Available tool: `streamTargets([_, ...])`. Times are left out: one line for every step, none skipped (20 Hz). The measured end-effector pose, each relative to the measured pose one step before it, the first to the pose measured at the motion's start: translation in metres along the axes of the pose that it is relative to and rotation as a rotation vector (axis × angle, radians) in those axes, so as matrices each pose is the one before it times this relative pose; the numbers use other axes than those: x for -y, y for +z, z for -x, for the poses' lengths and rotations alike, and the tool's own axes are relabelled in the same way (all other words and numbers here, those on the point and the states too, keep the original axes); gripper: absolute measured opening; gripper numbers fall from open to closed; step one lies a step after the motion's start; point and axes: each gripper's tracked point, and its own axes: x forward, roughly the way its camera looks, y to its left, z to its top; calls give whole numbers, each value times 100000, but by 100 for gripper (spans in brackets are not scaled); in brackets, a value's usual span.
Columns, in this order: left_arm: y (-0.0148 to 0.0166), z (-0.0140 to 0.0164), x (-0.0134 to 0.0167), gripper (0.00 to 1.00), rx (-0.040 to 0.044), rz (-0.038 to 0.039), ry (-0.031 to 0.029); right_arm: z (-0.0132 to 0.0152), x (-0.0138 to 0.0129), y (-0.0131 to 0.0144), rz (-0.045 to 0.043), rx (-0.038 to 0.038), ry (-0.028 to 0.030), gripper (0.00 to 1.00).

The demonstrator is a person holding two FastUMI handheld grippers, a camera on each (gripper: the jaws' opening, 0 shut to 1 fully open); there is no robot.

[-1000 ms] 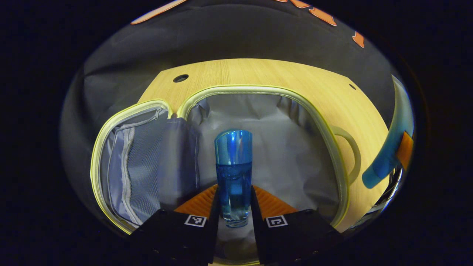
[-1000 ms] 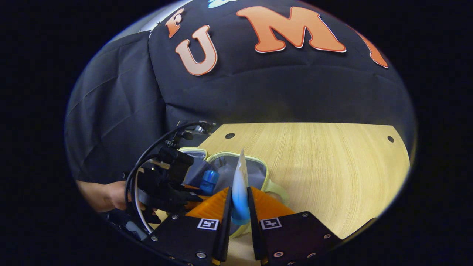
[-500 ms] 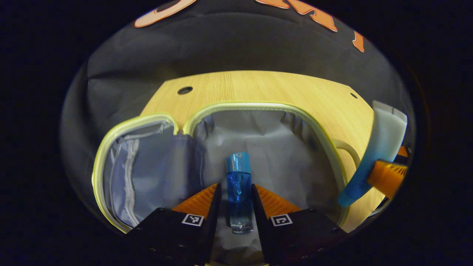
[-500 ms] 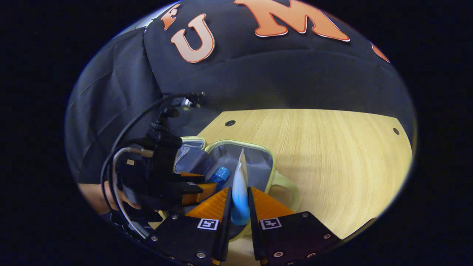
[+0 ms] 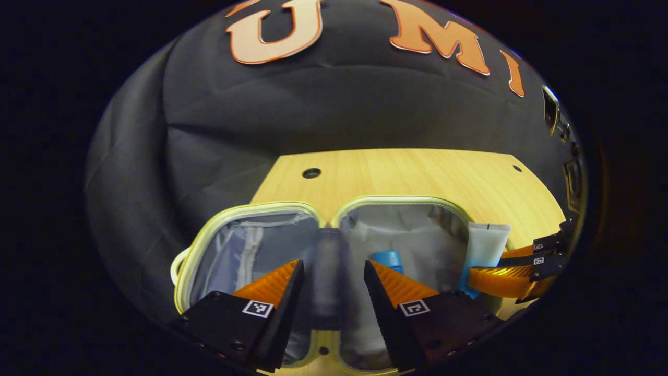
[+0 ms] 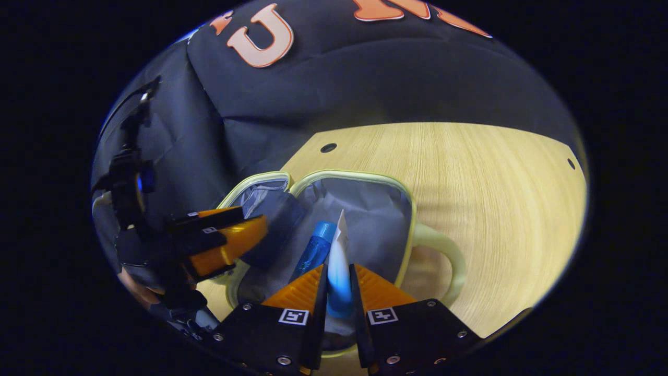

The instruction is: First open the suitcase, pack the skin care products into it, and then close the suitcase.

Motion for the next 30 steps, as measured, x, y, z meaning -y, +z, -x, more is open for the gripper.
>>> streamTargets([-14, 271, -1264, 73, 1409, 1178, 2803, -591, 283, -410, -944, -1944, -1115, 27])
streamTargets([-116, 135, -1238, 75, 560, 1016, 2420, -585, 110, -322, -1068, -1929, -981, 27])
streamTargets([-299, 129, -1098, 75, -91, 991, 2133, -340, 93, -299, -997, -2022, -357, 27])
streamTargets([-240, 233, -890, 75, -125, 1159, 1999, -390, 58, -68, -834, -1305, -677, 27])
streamTargets([-311, 135, -1110, 75, -335, 1062, 2159, -40, 49, 76, -1003, -466, -479, 27])
streamTargets([-363, 134, -1131, 75, -314, 1241, 2183, -31, 91, 209, -1324, -12, -1260, 27])
streamTargets([-369, -74, -897, 75, -253, 1466, 1671, -302, 166, 81, -1866, -562, -1331, 27])
streamTargets([-344, 121, -921, 75, -706, 1234, 1843, -504, -64, -9, -2217, -1169, -729, 27])
streamTargets([-312, -209, -841, 79, -356, 1447, 1585, -571, 75, -58, -1989, -1033, -826, 27])
streamTargets([-234, -47, -644, 80, -538, 1439, 716, -394, 31, 19, -1333, -599, -796, 29])
streamTargets([-353, 71, -874, 80, -338, 1118, 1690, 115, 5, -21, -672, 128, -778, 36])
streamTargets([-383, -122, -958, 82, -508, 1053, 1131, 285, -127, 292, -272, 479, -121, 31])
streamTargets([-109, 24, -759, 83, 263, 1512, 1541, -136, -260, 35, 182, 904, -107, 33])
streamTargets([-85, -66, -632, 83, 295, 1579, 681, 13, 11, 130, 368, 803, -67, 34])
streamTargets([-16, 128, -738, 85, 342, 1348, 1109, 459, -48, 247, 285, 1094, 606, 38])
streamTargets([15, 179, -698, 86, -59, 1253, 892, 498, 240, 504, 467, 1629, -275, 41])
streamTargets([-59, 76, -715, 85, -40, 1899, 922, 892, 248, 473, 499, 1747, -33, 48])
streamTargets([95, -65, -667, 86, -41, 2382, 566, 696, 367, 592, 886, 2075, -1015, 51])
streamTargets([109, -208, -754, 86, 325, 2909, 869, 613, 20, 516, 830, 1933, -158, 59])
streamTargets([36, -287, -608, 85, -166, 2965, 347, 558, 272, 489, 1043, 1730, -722, 62])
streamTargets([49, -182, -831, 86, -71, 2267, 980, 636, 361, 372, 1018, 2002, -320, 68])
streamTargets([-17, -587, -675, 86, 166, 1799, 1192, 630, 528, 628, 940, 1783, -1012, 70])
streamTargets([264, -200, -720, 86, 303, 1711, 729, 645, 486, 424, 453, 1454, -464, 75])
streamTargets([383, -201, -570, 86, 875, 1915, 512, 595, 341, 621, 268, 1850, -246, 76])
streamTargets([417, -227, -568, 86, 1076, 2282, 68, 708, 421, 639, 279, 2446, -657, 80])
streamTargets([376, -270, -763, 86, 605, 1580, 392, 797, 350, 888, 411, 3111, -310, 82])
streamTargets([417, -453, -853, 86, 1359, 2205, 965, 652, 388, 769, 620, 2958, -1217, 85])
streamTargets([224, -654, -492, 87, -14, 3187, -722, 370, 446, 547, 529, 2282, -1065, 86])
streamTargets([216, -120, -760, 88, -169, 3474, -386, 308, 673, 140, 609, 807, -1961, 87])
streamTargets([176, -189, -657, 86, -1026, 3807, -561, 493, 608, 56, 84, -570, -1618, 87])
